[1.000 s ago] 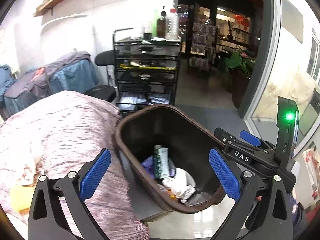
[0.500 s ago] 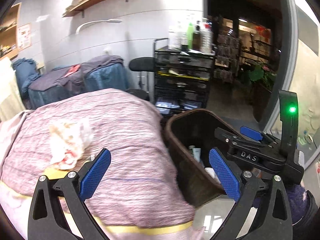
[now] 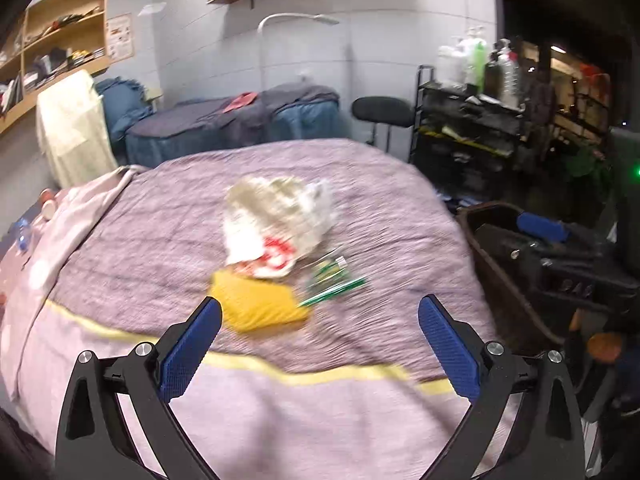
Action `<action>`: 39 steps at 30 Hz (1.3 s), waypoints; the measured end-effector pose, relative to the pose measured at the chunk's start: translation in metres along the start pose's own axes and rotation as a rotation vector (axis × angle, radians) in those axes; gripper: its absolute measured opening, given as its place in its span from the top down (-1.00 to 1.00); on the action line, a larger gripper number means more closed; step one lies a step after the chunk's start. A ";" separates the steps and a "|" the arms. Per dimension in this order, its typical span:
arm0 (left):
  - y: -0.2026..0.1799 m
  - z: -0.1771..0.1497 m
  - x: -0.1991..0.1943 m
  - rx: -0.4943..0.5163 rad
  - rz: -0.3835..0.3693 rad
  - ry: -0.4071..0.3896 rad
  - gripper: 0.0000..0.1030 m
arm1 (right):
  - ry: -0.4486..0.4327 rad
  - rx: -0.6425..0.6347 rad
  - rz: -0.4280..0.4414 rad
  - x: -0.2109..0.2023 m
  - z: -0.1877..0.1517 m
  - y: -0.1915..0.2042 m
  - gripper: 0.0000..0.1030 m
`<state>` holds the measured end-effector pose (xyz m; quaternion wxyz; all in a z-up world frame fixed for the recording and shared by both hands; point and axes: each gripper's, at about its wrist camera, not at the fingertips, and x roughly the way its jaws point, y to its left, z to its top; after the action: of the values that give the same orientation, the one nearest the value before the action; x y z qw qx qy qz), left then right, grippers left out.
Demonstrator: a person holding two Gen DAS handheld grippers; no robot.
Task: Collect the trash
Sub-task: 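Move both tools back over the remaining trash on the bed, then grasp the yellow foam fruit net with the left tool while the right tool grasps the green packet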
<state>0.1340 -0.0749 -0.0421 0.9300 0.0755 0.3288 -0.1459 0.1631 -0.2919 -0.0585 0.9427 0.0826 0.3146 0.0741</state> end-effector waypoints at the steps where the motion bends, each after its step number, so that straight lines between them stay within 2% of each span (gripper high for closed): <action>1: 0.008 -0.003 0.001 -0.009 0.010 0.013 -0.88 | 0.013 -0.015 0.016 0.005 0.002 0.006 -0.77; 7: 0.049 -0.013 0.009 -0.052 0.051 0.080 -0.88 | 0.094 -0.105 0.078 0.031 0.008 0.040 -0.77; 14: 0.070 -0.012 0.031 -0.046 0.053 0.161 -0.88 | 0.223 -0.223 0.110 0.066 0.011 0.076 -0.77; 22: 0.085 -0.003 0.062 -0.087 -0.022 0.247 -0.88 | 0.366 -0.320 0.084 0.112 0.015 0.101 -0.74; 28: 0.095 0.004 0.083 -0.158 -0.101 0.303 -0.88 | 0.451 -0.336 0.100 0.140 0.014 0.103 -0.45; 30: 0.094 0.005 0.091 -0.162 -0.106 0.320 -0.88 | 0.476 -0.325 0.111 0.147 0.013 0.101 -0.16; 31: 0.094 0.006 0.094 -0.160 -0.103 0.324 -0.86 | 0.480 -0.321 0.116 0.149 0.013 0.100 -0.08; 33: 0.091 0.008 0.098 -0.153 -0.091 0.324 -0.85 | 0.485 -0.303 0.127 0.153 0.013 0.097 0.27; 34: 0.091 0.009 0.099 -0.153 -0.086 0.321 -0.81 | 0.490 -0.294 0.132 0.156 0.013 0.094 0.41; 35: 0.091 0.009 0.101 -0.157 -0.085 0.320 -0.66 | 0.494 -0.285 0.138 0.157 0.013 0.092 0.58; 36: 0.091 0.009 0.103 -0.158 -0.081 0.323 -0.58 | 0.495 -0.276 0.142 0.158 0.013 0.090 0.63; 39: 0.090 0.008 0.103 -0.147 -0.068 0.321 -0.18 | 0.478 -0.260 0.147 0.154 0.013 0.086 0.71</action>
<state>0.2438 -0.0147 -0.0970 0.8630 0.0186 0.4853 -0.1391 0.2853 -0.1800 -0.1207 0.8366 -0.0364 0.5090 0.1992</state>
